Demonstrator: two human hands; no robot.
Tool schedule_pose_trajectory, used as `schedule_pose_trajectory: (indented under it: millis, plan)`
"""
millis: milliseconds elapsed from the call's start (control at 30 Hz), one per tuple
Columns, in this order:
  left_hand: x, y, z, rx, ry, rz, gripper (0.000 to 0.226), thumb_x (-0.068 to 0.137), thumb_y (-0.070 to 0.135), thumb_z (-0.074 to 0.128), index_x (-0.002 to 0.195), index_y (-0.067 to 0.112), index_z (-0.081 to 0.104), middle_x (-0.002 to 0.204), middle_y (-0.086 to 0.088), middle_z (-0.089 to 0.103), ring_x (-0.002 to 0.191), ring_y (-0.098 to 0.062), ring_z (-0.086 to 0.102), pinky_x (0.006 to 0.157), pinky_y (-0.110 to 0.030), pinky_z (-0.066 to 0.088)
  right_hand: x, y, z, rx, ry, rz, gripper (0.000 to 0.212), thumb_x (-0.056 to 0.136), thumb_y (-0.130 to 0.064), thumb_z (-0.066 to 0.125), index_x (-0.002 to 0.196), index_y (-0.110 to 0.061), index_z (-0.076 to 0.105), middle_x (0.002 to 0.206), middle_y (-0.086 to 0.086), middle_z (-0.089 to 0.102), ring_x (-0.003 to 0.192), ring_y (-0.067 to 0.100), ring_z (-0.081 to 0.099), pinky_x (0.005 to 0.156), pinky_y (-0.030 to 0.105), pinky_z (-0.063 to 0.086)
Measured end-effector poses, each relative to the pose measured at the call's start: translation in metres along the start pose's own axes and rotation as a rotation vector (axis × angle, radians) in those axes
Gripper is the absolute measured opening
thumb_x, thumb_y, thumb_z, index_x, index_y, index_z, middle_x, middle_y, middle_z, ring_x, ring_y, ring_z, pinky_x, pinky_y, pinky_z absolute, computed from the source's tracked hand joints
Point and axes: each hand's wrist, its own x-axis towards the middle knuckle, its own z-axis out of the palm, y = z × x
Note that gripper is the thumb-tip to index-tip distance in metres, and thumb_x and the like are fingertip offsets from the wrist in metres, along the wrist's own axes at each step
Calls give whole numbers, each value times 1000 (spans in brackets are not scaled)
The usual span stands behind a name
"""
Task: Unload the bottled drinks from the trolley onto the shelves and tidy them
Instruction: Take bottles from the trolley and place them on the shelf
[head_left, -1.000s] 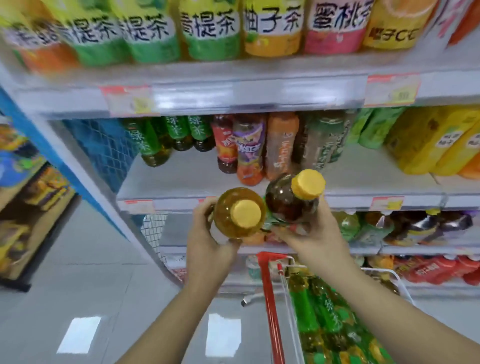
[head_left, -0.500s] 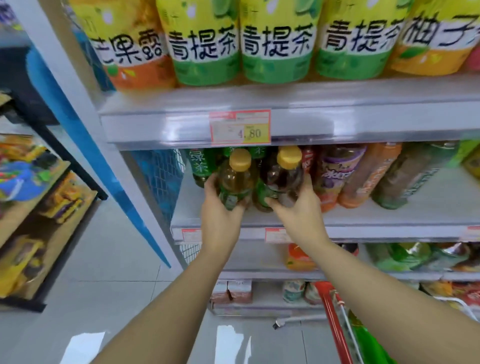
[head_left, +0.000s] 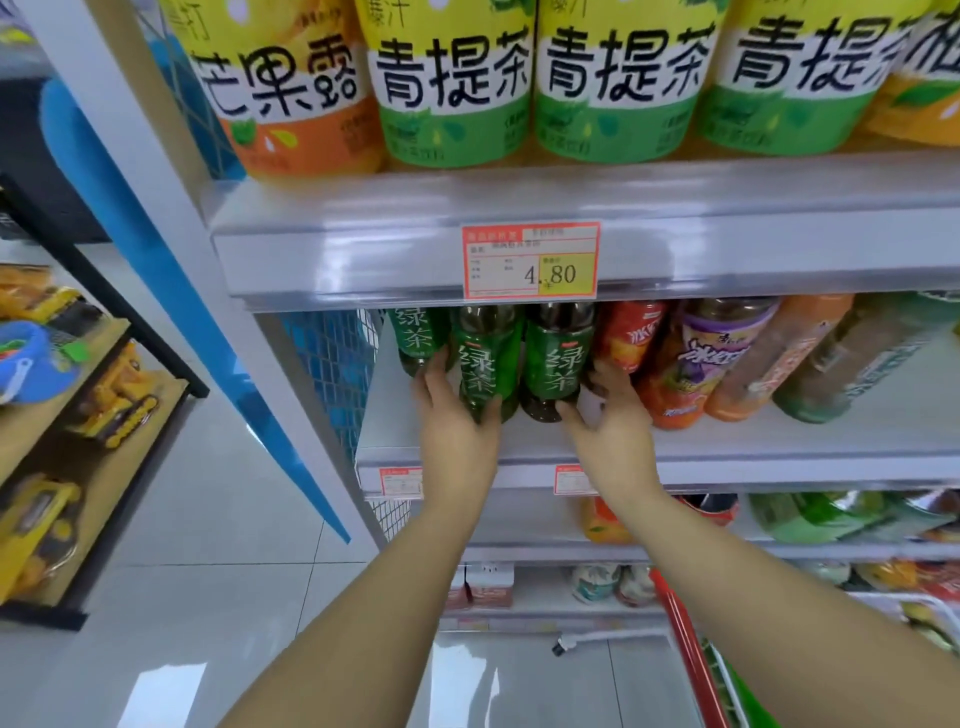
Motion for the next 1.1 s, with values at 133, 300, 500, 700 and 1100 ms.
schedule_pose_trajectory:
  millis: [133,300,500,700,1100]
  plan:
    - [-35,-21,-3,433,-94,288,38,84,31,53,121,22,50,133,-14,40,109,-32,53,92,-45,45,-28,10,-3,-407,-90,-307,34,81,-24,58,112,-13,61,110,10,59,100,30,57,84,39,48]
    - [-9,-18,6,604,-281,149,54,87,43,49,135,19,48,142,-17,29,122,-35,46,110,-55,25,-7,7,14,-684,-249,-233,54,84,-36,38,132,-18,52,113,14,51,98,37,55,85,44,45]
    - [21,-8,14,685,-480,34,62,95,35,45,148,20,17,156,-6,-2,133,-30,34,113,-49,22,12,3,10,-680,-422,-114,57,94,-28,44,146,-17,24,150,5,30,133,28,31,108,38,27]
    - [-44,5,25,304,-261,296,38,84,12,50,121,16,59,132,-9,46,115,-25,51,99,-43,41,-54,32,-50,-304,-219,-239,34,81,-16,50,110,-12,66,111,5,64,103,26,56,92,38,44]
    - [-235,-25,190,301,-757,59,33,88,15,51,119,24,60,126,2,49,118,-20,47,102,-34,36,-185,225,-228,-548,-436,489,32,90,-13,56,122,-17,60,124,1,60,116,18,53,98,24,37]
